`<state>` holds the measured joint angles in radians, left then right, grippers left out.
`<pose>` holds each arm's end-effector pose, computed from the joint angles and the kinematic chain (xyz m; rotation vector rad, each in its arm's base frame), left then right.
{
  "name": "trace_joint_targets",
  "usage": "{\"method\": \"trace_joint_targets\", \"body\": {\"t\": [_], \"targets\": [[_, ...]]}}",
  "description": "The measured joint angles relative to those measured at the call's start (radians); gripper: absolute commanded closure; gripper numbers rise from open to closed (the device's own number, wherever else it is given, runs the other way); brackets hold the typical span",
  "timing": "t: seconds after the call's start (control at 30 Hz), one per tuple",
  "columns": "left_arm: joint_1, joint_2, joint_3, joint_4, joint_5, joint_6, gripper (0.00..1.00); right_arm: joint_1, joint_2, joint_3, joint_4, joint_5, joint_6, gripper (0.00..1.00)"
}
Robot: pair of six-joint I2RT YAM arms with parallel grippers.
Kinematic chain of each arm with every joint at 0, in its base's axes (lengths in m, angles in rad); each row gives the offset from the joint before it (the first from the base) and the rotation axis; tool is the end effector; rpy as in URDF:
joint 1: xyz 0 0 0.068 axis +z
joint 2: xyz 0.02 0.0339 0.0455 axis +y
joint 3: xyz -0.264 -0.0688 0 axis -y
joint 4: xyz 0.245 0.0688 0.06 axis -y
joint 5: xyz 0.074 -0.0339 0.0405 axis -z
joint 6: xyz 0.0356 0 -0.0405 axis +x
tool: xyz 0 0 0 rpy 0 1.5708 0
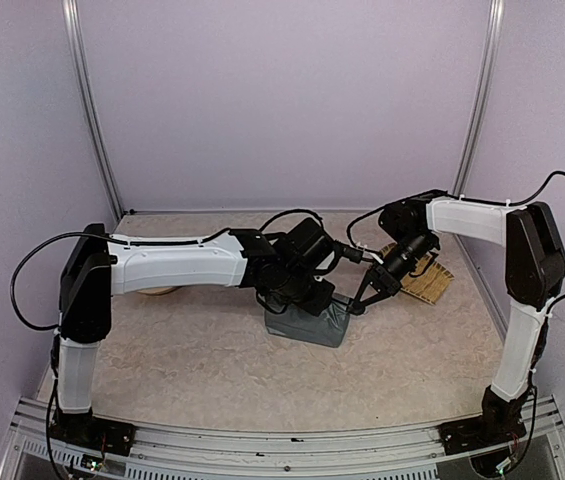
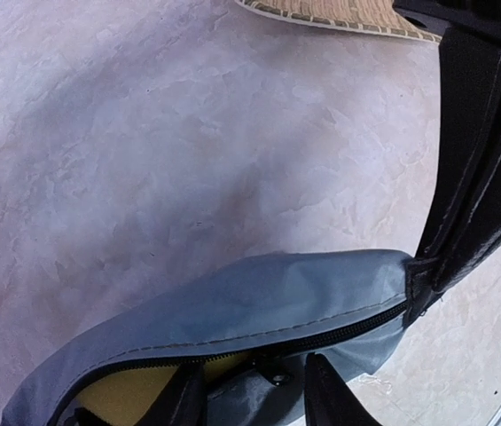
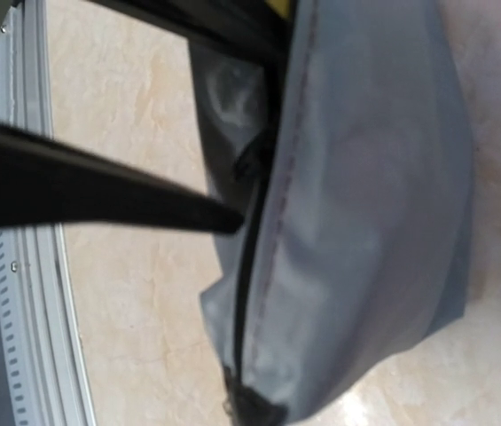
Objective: Sort the hair-cutting tools
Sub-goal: Zip the zipper on the kit bag.
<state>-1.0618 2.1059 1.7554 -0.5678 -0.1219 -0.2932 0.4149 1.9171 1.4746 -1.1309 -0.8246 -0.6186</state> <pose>0.2336 -0.4098 0.2259 0.8995 2.3634 -0.4160 0.3157 0.1676 0.2130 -1.3859 2.4422 1.2221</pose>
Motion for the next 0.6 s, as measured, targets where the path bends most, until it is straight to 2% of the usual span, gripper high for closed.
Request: {"method": "trace_joint_targets", "body": {"t": [0.27,0.6], "targets": [[0.007,0.003,-0.001,0.002,-0.021,-0.024,0.99,0.000,0.002,0.000,0.001,-0.005,0.004,1.00],[0.007,-0.006,-0.022,0.023,-0.020,-0.013,1.00,0.000,0.002,0.000,0.008,-0.006,0.006,1.00]]}}
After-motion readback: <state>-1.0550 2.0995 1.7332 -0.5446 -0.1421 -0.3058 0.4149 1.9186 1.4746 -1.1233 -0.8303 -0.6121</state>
